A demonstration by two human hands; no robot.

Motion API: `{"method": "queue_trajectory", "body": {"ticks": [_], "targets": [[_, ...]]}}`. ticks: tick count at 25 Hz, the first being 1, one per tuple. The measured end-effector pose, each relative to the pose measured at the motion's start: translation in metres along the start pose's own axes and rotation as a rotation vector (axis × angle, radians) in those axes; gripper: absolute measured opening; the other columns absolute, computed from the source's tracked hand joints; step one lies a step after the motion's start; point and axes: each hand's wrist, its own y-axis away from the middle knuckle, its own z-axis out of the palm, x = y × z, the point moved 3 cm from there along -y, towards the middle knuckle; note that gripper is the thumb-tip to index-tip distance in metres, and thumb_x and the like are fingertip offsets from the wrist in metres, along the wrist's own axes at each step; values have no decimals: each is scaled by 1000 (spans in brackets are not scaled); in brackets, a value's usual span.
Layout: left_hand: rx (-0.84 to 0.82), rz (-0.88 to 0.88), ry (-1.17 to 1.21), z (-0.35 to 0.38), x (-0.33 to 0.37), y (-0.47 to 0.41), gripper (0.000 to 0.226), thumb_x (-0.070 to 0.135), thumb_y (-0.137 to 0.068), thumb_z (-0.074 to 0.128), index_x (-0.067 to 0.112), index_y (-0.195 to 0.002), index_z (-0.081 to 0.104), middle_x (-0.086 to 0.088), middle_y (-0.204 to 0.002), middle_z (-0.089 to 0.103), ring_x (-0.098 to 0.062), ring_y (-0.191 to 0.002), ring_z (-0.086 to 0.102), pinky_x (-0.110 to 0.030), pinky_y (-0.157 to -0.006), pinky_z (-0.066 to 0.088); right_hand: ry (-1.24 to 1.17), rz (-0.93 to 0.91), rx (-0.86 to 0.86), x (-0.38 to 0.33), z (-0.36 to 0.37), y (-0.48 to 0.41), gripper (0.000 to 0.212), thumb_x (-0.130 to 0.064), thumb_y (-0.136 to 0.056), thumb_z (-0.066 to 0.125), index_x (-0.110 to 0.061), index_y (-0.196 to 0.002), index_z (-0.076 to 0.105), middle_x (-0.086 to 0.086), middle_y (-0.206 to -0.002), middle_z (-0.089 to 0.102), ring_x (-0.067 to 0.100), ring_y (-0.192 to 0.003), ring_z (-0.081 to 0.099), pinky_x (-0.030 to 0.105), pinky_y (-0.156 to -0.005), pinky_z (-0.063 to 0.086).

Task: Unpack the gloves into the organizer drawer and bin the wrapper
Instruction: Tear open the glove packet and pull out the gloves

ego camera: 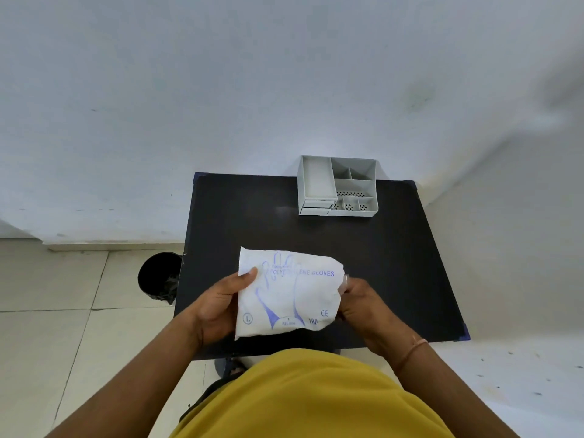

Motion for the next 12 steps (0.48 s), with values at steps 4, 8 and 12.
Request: {"method": "queue_trajectory", "body": {"ticks": [4, 8, 12], "targets": [[182, 64, -45, -13, -1, -11, 42, 37, -104, 67, 12, -137, 72, -19, -133, 78, -42, -118, 77, -54, -85, 68, -440, 42, -42, 2, -6, -1, 28, -3, -100, 64, -18, -121, 75, 12, -118, 82, 34, -108, 79, 42, -80, 67], [288, 99, -222, -31, 1, -25, 35, 40, -104, 68, 14, -123, 80, -20, -124, 81, -41, -107, 81, -52, -80, 68, -80, 44, 115, 6, -8, -11, 23, -10, -100, 68, -27, -114, 76, 9, -110, 83, 22, -92, 82, 33, -65, 67], [676, 125, -219, -79, 11, -47, 28, 31, -109, 62, 7, -121, 72, -25, -122, 79, -43, -99, 78, -62, -91, 63, -149, -40, 372, 4, -50, -10, 21, -21, -98, 74, -37, -111, 68, 2, -113, 76, 22, -99, 76, 28, -62, 64]]}}
